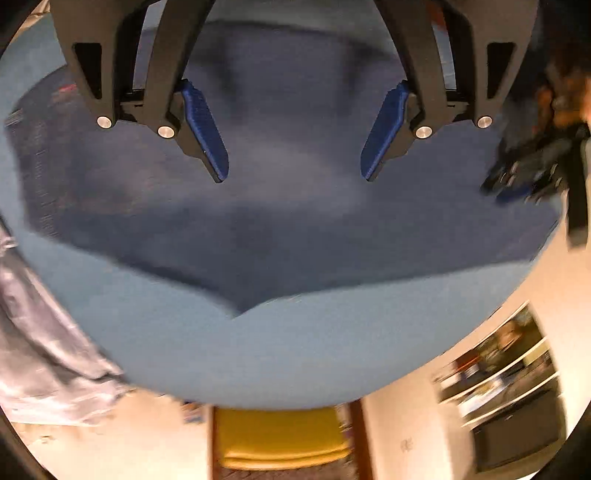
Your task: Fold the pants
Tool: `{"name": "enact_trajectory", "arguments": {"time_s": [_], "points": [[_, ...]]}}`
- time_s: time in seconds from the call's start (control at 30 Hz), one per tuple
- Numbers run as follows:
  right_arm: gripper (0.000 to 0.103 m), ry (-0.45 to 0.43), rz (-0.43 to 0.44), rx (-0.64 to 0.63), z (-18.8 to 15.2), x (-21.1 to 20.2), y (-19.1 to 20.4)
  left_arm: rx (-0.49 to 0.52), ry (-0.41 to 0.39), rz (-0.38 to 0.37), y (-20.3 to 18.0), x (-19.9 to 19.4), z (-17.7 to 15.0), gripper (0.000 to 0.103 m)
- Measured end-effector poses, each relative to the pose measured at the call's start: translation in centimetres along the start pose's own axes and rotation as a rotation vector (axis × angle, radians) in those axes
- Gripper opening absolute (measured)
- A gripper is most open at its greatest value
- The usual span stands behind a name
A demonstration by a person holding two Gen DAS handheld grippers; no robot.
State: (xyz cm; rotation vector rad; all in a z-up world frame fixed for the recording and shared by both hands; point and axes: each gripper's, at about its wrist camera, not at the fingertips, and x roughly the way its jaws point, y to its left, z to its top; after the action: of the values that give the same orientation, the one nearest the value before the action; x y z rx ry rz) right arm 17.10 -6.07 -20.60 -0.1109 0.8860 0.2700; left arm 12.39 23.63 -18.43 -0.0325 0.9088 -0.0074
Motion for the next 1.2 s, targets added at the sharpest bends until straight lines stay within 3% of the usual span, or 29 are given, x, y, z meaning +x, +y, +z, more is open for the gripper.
{"name": "enact_trajectory", "arguments": {"time_s": [0.03,0.1,0.13,0.2,0.3,0.4,0.47,0.63,0.7,0.73,0.8,0.83,0.9,0.97,1.03,1.1,1.2], "points": [[0.072,0.014,0.001,-0.018,-0.1,0.4,1.3,-0.024,0.001,-0.011,1.4,0.1,0.0,0.046],[0.072,0.037,0.062,-0.045,-0.2,1.4,3.7,-0.050,-0.008,-0.039,3.6,0.5,0.1,0.031],[0.072,0.042,0.067,-0.061,-0.2,1.9,4.5,-0.069,-0.015,-0.058,5.0,0.6,0.2,0.028],[0.072,0.055,0.008,-0.082,-0.3,3.6,5.6,-0.113,-0.028,0.019,7.7,0.5,0.4,0.028],[0.075,0.134,-0.025,-0.045,-0.7,6.4,4.7,-0.227,-0.043,0.076,11.8,-0.2,0.2,0.037],[0.082,0.114,-0.054,-0.061,-0.7,6.6,5.0,-0.268,-0.047,0.179,14.5,-0.9,-0.8,0.053],[0.088,0.112,-0.090,-0.058,-0.8,6.9,4.9,-0.288,-0.025,0.234,16.0,-1.0,-1.5,0.055],[0.088,0.128,-0.102,-0.029,-0.2,6.6,5.3,-0.327,-0.071,0.257,17.6,-3.3,-2.1,0.064],[0.087,0.092,-0.069,-0.021,0.8,5.8,6.0,-0.406,-0.082,0.294,19.1,-4.6,-2.8,0.066],[0.087,0.083,-0.062,-0.030,1.3,5.5,6.5,-0.495,-0.100,0.297,20.4,-5.5,-3.7,0.066],[0.082,0.053,-0.047,-0.061,2.7,5.2,8.4,-0.653,-0.138,0.244,22.8,-6.9,-5.5,0.065],[0.080,0.043,-0.024,-0.062,3.3,5.3,9.4,-0.747,-0.150,0.166,24.2,-7.3,-6.9,0.065],[0.067,0.037,0.031,-0.078,5.0,6.1,11.8,-0.844,-0.173,0.028,25.5,-7.4,-8.8,0.060],[0.060,0.032,0.101,-0.103,6.9,7.6,14.9,-0.893,-0.187,-0.100,26.5,-7.2,-9.9,0.054],[0.048,0.047,0.122,-0.122,8.2,9.2,17.2,-0.933,-0.215,-0.216,26.9,-7.1,-10.5,0.052],[0.041,0.076,0.181,-0.134,9.8,11.5,19.8,-0.986,-0.222,-0.297,27.6,-6.4,-10.8,0.052],[0.039,0.113,0.154,-0.165,10.6,14.2,22.6,-1.058,-0.216,-0.362,28.9,-4.8,-11.0,0.051]]}}
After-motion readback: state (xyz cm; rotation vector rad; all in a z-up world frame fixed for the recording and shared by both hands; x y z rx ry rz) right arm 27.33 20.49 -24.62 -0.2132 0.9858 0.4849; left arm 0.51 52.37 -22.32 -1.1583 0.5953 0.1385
